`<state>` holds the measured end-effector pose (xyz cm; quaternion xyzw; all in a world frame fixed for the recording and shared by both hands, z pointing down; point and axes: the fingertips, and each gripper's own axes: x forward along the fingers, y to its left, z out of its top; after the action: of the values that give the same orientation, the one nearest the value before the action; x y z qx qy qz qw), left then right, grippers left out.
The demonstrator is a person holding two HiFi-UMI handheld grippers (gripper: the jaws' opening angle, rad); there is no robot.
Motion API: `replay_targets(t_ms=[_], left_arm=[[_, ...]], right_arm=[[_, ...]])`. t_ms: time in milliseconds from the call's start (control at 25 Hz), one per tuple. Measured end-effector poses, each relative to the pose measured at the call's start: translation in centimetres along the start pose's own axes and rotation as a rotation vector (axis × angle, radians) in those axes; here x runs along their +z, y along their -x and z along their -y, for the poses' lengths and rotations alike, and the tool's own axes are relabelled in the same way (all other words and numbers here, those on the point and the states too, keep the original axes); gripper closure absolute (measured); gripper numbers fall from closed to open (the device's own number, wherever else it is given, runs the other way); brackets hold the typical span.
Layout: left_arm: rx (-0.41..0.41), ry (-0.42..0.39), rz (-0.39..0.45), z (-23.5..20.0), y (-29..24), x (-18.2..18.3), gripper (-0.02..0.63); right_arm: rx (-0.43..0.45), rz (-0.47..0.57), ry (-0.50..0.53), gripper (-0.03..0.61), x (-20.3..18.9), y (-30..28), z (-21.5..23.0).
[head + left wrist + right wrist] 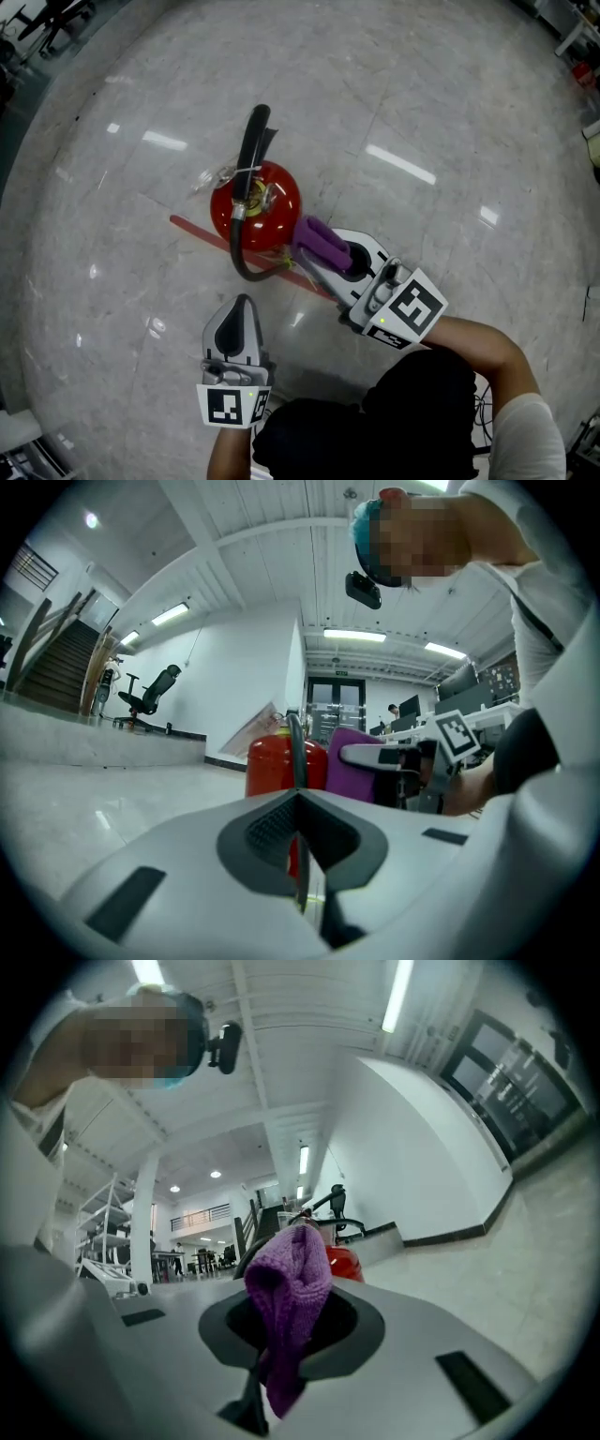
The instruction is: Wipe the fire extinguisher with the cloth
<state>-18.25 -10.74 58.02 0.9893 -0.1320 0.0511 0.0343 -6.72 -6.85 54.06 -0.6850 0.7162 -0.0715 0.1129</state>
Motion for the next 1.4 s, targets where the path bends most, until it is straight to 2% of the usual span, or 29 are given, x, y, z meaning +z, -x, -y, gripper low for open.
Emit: replay_targets(t_ms=[120,400,560,640,800,960,1160,1280,1400], left_arm=[[0.031,-0.012,-0.013,-0.2,-0.2,0.2,0.609],[0.088,0.053,-0.026,-1.3,1.0,2.2,0.609],[0.063,0.072,-0.056,-0.5,2.5,4.8,0.609],[0.080,0.076,-0.096,-0.1,3.3,6.3,0.609],[0.125,0.155,-0.152,0.3,4.6,10.4,0.609],[0.103,0.188,-0.189,2.5,5.9,16.4,0.609],[0.152,0.211,-0.201,4.1,9.3,27.9,0.609],[0.182,0.161,-0.237,4.4,11.7,33.8,0.609],[0.211,0.103,-0.199,3.2,12.4,40.2,0.609]], right_arm=[[0.002,0.001,0.047,0.520,0.4,-0.1,-0.5],[-0.020,-0.088,0.003,0.520,0.9,0.4,-0.6],[-0.037,-0.167,-0.018,0.520,2.1,0.5,-1.1],[-0.037,-0.216,-0.026,0.520,3.3,0.6,-1.8],[-0.050,-0.302,-0.055,0.520,6.8,1.1,-3.6],[-0.091,-0.348,-0.105,0.520,12.2,2.0,-6.4],[-0.099,-0.448,-0.131,0.520,21.0,3.5,-11.7],[-0.128,-0.467,-0.133,0.520,27.3,4.1,-14.3],[-0.132,-0.446,-0.115,0.520,33.3,2.5,-16.2]])
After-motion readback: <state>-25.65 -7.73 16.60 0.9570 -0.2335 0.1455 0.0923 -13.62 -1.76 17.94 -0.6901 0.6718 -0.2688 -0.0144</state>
